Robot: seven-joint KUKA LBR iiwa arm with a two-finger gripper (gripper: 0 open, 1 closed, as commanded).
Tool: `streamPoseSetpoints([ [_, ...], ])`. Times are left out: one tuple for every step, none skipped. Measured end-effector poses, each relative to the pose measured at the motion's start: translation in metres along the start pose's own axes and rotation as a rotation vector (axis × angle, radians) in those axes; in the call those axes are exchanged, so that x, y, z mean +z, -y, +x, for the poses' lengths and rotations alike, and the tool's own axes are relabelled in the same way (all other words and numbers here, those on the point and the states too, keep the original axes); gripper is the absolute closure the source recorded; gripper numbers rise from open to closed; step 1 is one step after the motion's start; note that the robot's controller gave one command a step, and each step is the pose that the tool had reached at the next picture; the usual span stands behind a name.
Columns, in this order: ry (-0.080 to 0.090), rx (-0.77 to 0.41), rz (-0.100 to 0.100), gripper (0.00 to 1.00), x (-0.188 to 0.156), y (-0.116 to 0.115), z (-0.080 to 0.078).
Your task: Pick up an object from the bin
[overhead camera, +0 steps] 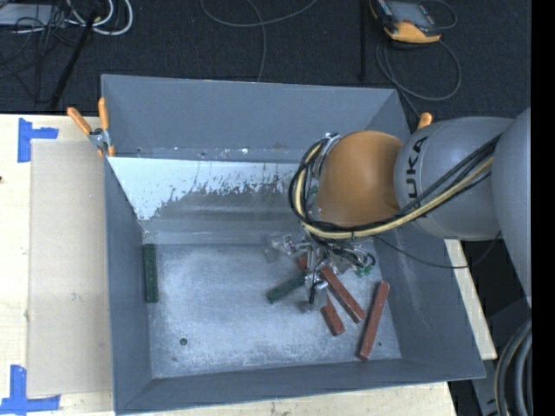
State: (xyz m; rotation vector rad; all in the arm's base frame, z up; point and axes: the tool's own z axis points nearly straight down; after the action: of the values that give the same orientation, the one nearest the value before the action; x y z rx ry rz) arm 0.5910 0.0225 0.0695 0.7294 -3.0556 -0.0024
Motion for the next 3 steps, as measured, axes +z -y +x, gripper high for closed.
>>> streamPoseSetpoints([
  [0.001, -0.177, 0.000, 0.00, 0.000, -0.041, -0.020],
  [-0.002, -0.456, -0.001, 0.00, 0.001, -0.067, -0.002],
  [0.004, -0.654, 0.004, 0.00, -0.062, -0.021, -0.045],
])
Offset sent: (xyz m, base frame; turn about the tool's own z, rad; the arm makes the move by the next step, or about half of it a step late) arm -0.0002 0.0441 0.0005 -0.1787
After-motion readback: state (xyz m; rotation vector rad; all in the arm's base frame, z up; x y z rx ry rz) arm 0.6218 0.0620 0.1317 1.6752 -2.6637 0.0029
